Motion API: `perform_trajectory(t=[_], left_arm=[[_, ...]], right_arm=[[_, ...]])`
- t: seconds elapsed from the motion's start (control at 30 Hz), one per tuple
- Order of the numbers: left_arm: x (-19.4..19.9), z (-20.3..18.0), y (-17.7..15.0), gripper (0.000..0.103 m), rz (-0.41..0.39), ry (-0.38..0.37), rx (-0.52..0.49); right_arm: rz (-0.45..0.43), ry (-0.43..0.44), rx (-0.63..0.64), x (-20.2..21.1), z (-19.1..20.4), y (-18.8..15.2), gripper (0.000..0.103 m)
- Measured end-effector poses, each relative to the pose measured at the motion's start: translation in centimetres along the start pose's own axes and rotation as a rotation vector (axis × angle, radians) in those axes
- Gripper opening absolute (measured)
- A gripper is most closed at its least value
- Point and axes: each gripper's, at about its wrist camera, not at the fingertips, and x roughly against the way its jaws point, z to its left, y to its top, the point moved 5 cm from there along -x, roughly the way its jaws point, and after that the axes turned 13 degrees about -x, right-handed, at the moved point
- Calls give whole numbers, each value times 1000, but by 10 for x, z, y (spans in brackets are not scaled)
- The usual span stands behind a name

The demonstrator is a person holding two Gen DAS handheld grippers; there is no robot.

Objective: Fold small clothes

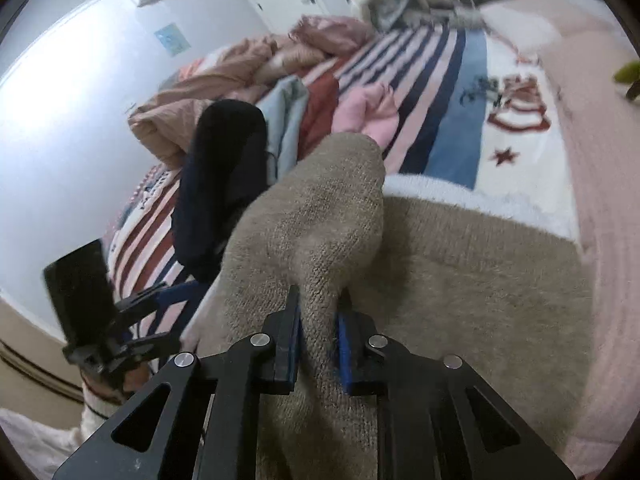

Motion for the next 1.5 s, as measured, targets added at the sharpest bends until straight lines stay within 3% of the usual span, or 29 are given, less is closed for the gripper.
perform_trajectory(t=[0.13,0.27,0.4,0.53,0.67,0.77,0.83,0.97,1.0,1.03,1.13,1.3,1.43,1.5], left_arm=[[-22,-3,-2,85,41,-66,33],[-43,-20,10,85,24,-212,59],[-50,-50,34,85,6,-182,-46],[-42,-76,59,85,-53,-256,-114],[-49,-88,63,86,-10,-255,-157],[-47,-66,59,88,12,-228,-83],[-48,-43,53,89,55,-197,-7],[-57,-18,30,89,136,-196,30],[-56,-12,27,89,131,-224,55],[-55,-9,25,89,124,-241,75],[-54,6,22,89,118,-273,129],[-69,12,21,90,136,-349,178],[-89,9,21,91,143,-413,243],[-96,5,23,86,141,-420,255]], right_arm=[[-94,-5,-19,33,-2,-5,8],[-137,-29,-54,56,-15,-9,7],[-206,-63,-124,82,-39,-14,7],[-257,-125,-166,108,-66,-19,7],[-210,-226,-205,101,-98,-34,6],[-129,-302,-240,78,-122,-49,4],[-103,-204,-302,73,-132,-56,4],[-120,-178,-290,86,-131,-53,5],[-117,-173,-292,90,-131,-51,7],[-113,-152,-297,93,-129,-49,16],[-93,-72,-321,102,-127,-44,74],[-8,79,-378,100,-130,-48,81],[108,142,-373,78,-127,-54,83],[111,172,-391,71,-126,-53,85]])
